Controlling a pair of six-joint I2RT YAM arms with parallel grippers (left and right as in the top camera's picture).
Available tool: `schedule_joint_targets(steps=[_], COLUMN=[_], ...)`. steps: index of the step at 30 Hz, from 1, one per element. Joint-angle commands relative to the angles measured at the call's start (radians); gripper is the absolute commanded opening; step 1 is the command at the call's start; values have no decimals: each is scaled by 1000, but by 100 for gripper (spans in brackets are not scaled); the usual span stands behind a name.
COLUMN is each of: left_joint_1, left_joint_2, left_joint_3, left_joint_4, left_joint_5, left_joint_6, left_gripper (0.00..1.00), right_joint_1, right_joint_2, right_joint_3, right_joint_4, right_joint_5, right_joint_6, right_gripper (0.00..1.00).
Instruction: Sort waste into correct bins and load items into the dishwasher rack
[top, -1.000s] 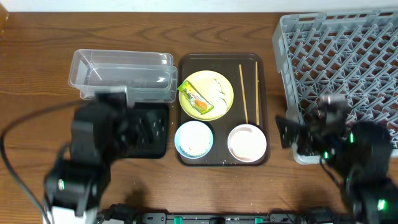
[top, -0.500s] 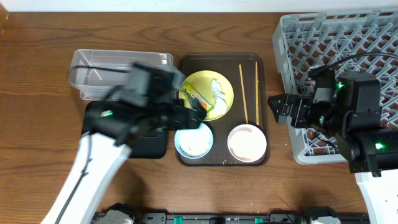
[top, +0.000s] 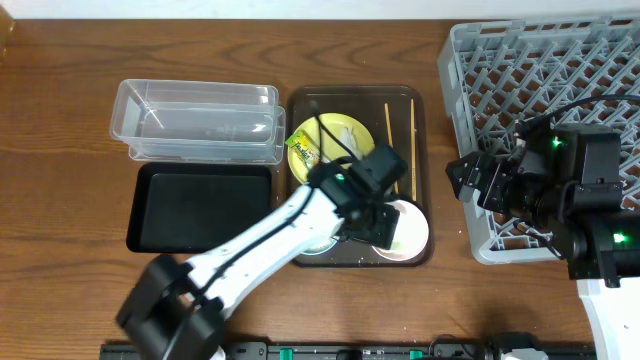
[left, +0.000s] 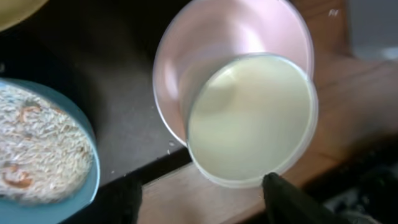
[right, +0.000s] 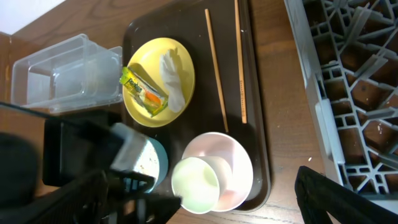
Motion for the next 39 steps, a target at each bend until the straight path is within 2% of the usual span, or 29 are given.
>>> schedule_joint_targets(steps=[1,6,10,12,17,22,27,31,34,36,39], left_joint_1=[2,2,3,3,28,151,405,612,699,724,730], left_joint_2=[39,74,74,74,27,-117,-261,-289,-283,-283,-283], left_joint_3=[9,9,9,9,16,25,25,25,25,25,25], left_joint_4=[3,22,49,51,37,28,29,58,68,69,69], left_joint_5=[-47,-47,-47,-46,3,126,401,810,1072,1168,1222], left_joint_6=[-6,-6,-6,-7,-6,-8,-2,55,82,93,92], left_gripper=[56,32,19,6,6,6,6,6,6,6,6], right_joint_1=[-6,-6,-6,-6,-6,-6,-6,-6,1,21,79], right_joint_2=[-5,-5,-5,-5,-5,-5,-5,-5,5,21,54], right_joint_3=[21,21,21,21,21,21,21,21,21,21,21], right_joint_4=[-4,-3,11,19,26,45,121,219,308,365,439], right_joint_5=[-2,-2,-2,-2,-1,-3,-143,-394,-618,-715,-800], right_joint_6=[18,18,18,18,18,9,-149,-283,-323,-322,-322], right_gripper=[94,94,94,95,98,99,99,98,95,93,92])
